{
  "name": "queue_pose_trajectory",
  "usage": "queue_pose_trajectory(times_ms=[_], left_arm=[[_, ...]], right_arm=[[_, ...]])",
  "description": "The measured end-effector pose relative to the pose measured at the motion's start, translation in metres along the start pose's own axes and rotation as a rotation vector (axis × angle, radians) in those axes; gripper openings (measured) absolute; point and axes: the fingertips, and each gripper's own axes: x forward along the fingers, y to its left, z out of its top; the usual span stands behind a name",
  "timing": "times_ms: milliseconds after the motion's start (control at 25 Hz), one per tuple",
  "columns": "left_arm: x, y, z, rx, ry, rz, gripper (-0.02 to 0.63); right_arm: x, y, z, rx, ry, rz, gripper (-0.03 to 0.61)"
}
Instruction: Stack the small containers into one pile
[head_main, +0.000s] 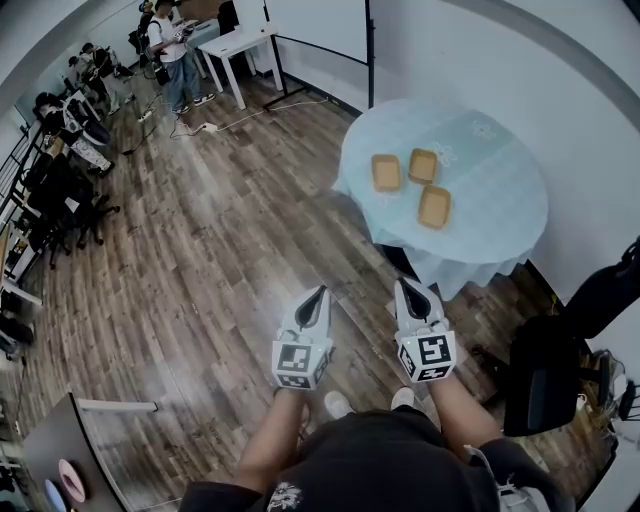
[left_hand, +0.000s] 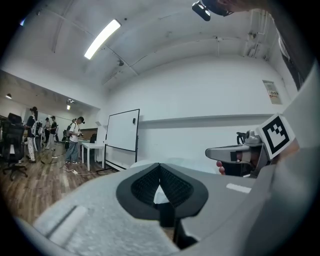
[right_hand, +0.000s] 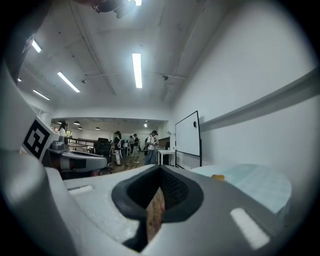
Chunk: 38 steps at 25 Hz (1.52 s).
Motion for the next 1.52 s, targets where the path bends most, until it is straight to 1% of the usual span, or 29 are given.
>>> queue_pose_trajectory(times_ms=[240,400,600,800,1040,1280,1440,1520], left_arm=[[0.010,0.019,-0.007,0.011,0.009,-0.030,-0.006],[0.029,0.022,-0.012,0.004,0.028,-0.045,-0.006],[0.070,0.030,-0.013,0.008,0.044,-0.047,-0.006],[0.122,0.034,-0.010,0.002,0.063,-0.044,-0.006],[0.185,0.028,-0.008,0.017,0.069,-0.068,-0.006],[0.232,0.019,-0.008,0.011,0.089,-0.068,-0.006],[0.256,0.015,-0.011,0.019,0.100,-0.071,-0.006],[0.265,0.012,-0.013,0.022,0.111,-0.079,-0.006]], right_arm=[[0.014,0.006,-0.004,0.011,0.003,-0.042,0.002],[0.028,-0.009,-0.012,0.014,0.021,-0.062,0.002],[0.061,-0.037,-0.017,0.022,0.033,-0.065,0.002],[0.096,-0.074,-0.019,0.037,0.030,-0.057,0.002],[0.133,-0.125,-0.019,0.045,0.022,-0.064,0.002],[0.152,-0.167,-0.026,0.072,0.039,-0.066,0.002],[0.163,-0.185,-0.031,0.085,0.048,-0.053,0.002],[0.166,-0.195,-0.034,0.087,0.052,-0.060,0.002]])
